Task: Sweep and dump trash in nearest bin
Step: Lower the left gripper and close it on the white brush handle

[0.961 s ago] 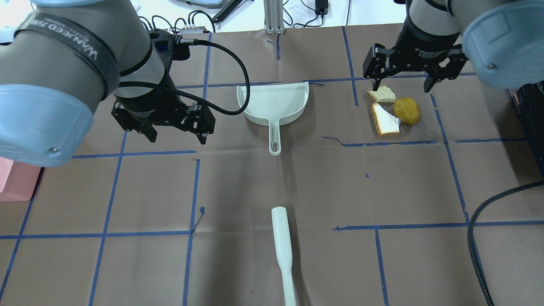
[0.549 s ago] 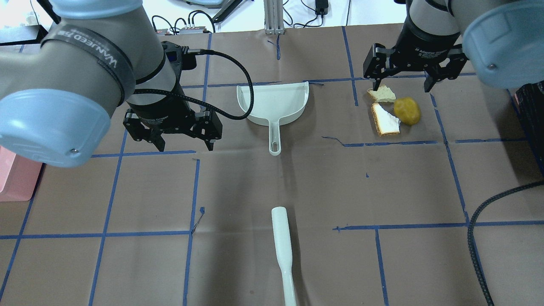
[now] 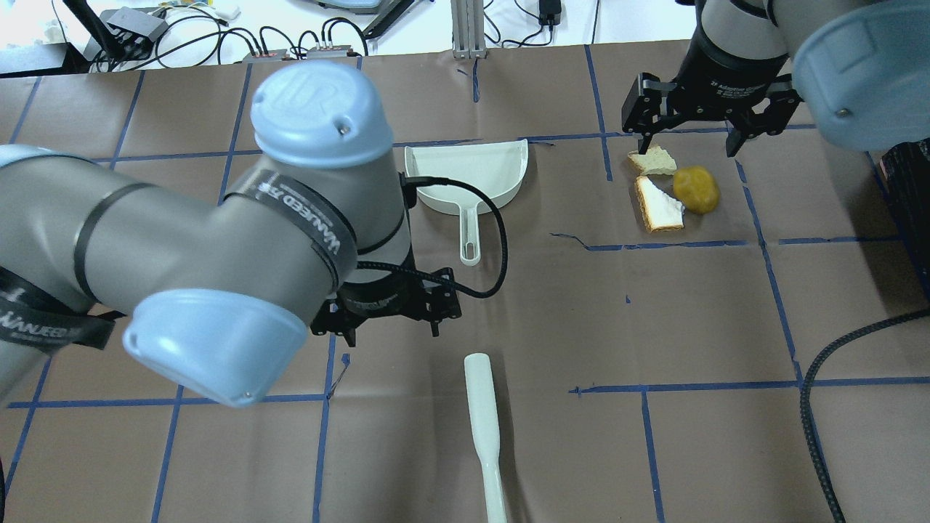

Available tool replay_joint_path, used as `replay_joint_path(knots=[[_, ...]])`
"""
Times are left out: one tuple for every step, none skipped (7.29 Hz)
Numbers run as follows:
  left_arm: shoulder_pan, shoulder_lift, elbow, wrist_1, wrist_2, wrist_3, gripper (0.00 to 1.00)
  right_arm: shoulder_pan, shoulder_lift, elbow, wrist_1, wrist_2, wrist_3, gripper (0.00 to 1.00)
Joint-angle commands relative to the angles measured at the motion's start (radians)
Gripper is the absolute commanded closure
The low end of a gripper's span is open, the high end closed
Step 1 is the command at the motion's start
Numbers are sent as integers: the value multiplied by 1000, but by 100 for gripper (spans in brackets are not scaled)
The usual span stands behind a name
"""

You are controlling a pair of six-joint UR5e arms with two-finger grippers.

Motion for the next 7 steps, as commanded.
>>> replay_joint_path(knots=[[-110, 17, -77, 17, 1, -137, 4, 1, 1, -3, -2, 2, 0, 0], [-161, 10, -86, 27, -2, -198, 4, 2, 0, -3, 0, 2, 0, 0], [-231, -4, -101, 93, -8, -247, 4, 2, 0, -3, 0, 0, 0, 0], [-308, -4, -156, 205, -8, -316, 1, 0, 0, -3, 0, 2, 0, 0], [-342, -4, -228, 267, -10, -400, 0, 0, 0, -3, 0, 2, 0, 0], [-344, 0, -268, 269, -8, -460, 0, 0, 0, -3, 0, 2, 0, 0], [-349, -1, -276, 270, -4, -543, 0, 1, 0, -3, 0, 2, 0, 0]])
